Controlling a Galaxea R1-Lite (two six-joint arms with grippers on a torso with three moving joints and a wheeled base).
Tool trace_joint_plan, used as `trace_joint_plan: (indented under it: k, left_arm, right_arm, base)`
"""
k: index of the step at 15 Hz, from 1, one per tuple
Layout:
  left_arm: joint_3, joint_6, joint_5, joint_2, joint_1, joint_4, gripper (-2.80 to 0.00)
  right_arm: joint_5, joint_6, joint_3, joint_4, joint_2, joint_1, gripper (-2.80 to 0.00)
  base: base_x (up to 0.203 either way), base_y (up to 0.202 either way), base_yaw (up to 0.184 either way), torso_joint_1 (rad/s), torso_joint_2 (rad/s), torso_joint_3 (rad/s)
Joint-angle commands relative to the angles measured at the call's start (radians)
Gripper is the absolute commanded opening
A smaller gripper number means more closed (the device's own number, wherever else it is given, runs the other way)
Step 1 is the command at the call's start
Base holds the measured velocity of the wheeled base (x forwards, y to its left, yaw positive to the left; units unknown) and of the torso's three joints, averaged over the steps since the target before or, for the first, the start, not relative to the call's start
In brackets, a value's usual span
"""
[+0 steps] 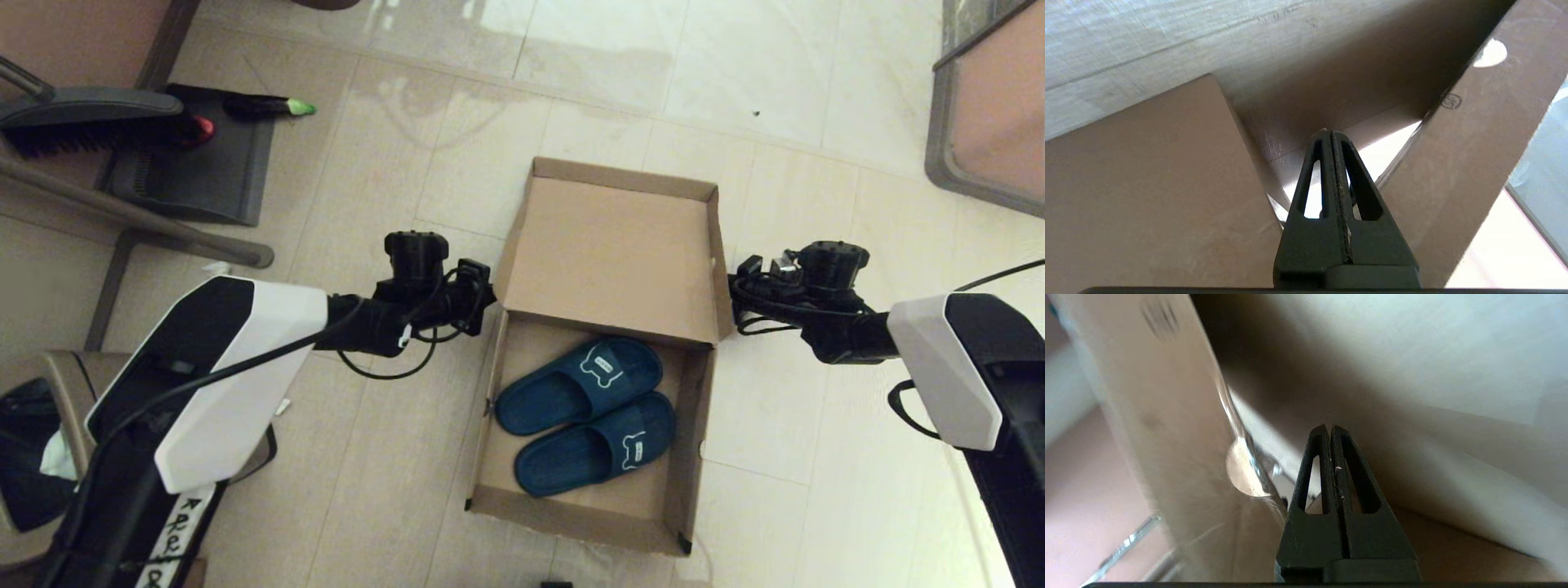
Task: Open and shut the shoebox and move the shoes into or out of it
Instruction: Close the shoe box
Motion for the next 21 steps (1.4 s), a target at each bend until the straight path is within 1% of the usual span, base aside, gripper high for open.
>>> trace_joint_plan:
  k: [1, 4, 6, 7, 8, 9, 11, 13, 15, 17, 18, 21]
  left_arm:
    - [0.0, -0.009, -0.001, -0.005, -0.006, 0.0, -2.8]
    - [0.0, -0.009, -0.002, -0.004, -0.019, 0.001, -2.8]
    - [0.0, -0.008, -0.002, -0.005, -0.028, 0.0, -2.8]
    - [0.0, -0.008, -0.002, -0.005, -0.029, -0.002, -2.8]
    - [0.0, -0.009, -0.002, -0.006, -0.035, -0.002, -2.8]
    - [0.0, -0.009, -0.002, -0.007, -0.038, -0.002, -2.8]
    - [0.0, -0.009, -0.002, -0.017, -0.043, -0.002, -2.8]
    - [0.0, -0.011, -0.002, -0.031, -0.043, -0.002, -2.8]
    - [0.0, -0.012, 0.001, -0.046, -0.043, -0.002, -2.8]
    - [0.0, -0.012, 0.002, -0.06, -0.043, -0.002, -2.8]
    - [0.0, -0.012, 0.002, -0.067, -0.044, -0.002, -2.8]
    - [0.005, -0.015, 0.005, -0.08, -0.049, 0.0, -2.8]
  right_arm:
    - [0.004, 0.008, -0.006, -0.006, 0.003, 0.019, -2.8]
    - [0.006, 0.018, -0.005, -0.033, 0.002, 0.027, -2.8]
    - [0.014, 0.039, -0.005, -0.044, -0.001, 0.023, -2.8]
    - [0.017, 0.073, -0.006, -0.066, -0.002, 0.022, -2.8]
    - [0.024, 0.129, -0.006, -0.099, -0.002, 0.019, -2.8]
    - [0.043, 0.19, -0.005, -0.148, -0.002, 0.015, -2.8]
    - [0.106, 0.272, -0.005, -0.222, -0.002, 0.009, -2.8]
    - [0.159, 0.287, -0.005, -0.252, -0.009, 0.008, -2.8]
    - [0.185, 0.29, -0.005, -0.263, -0.021, 0.008, -2.8]
    - [0.233, 0.295, -0.005, -0.276, -0.036, 0.005, -2.8]
    - [0.269, 0.311, -0.005, -0.294, -0.044, -0.001, -2.8]
    - [0.305, 0.393, -0.005, -0.368, -0.063, -0.013, -2.8]
  base:
    - [0.0, 0.0, 0.0, 0.0, 0.0, 0.0]
    - [0.0, 0.0, 0.0, 0.0, 0.0, 0.0]
    - [0.0, 0.0, 0.0, 0.0, 0.0, 0.0]
    - [0.0, 0.0, 0.0, 0.0, 0.0, 0.0]
    - [0.0, 0.0, 0.0, 0.0, 0.0, 0.0]
    - [0.0, 0.0, 0.0, 0.0, 0.0, 0.0]
    - [0.0, 0.0, 0.0, 0.0, 0.0, 0.0]
    - [0.0, 0.0, 0.0, 0.0, 0.0, 0.0]
    - [0.0, 0.0, 0.0, 0.0, 0.0, 0.0]
    - [0.0, 0.0, 0.0, 0.0, 0.0, 0.0]
    - [0.0, 0.0, 0.0, 0.0, 0.0, 0.0]
    - [0.0, 0.0, 0.0, 0.0, 0.0, 0.0]
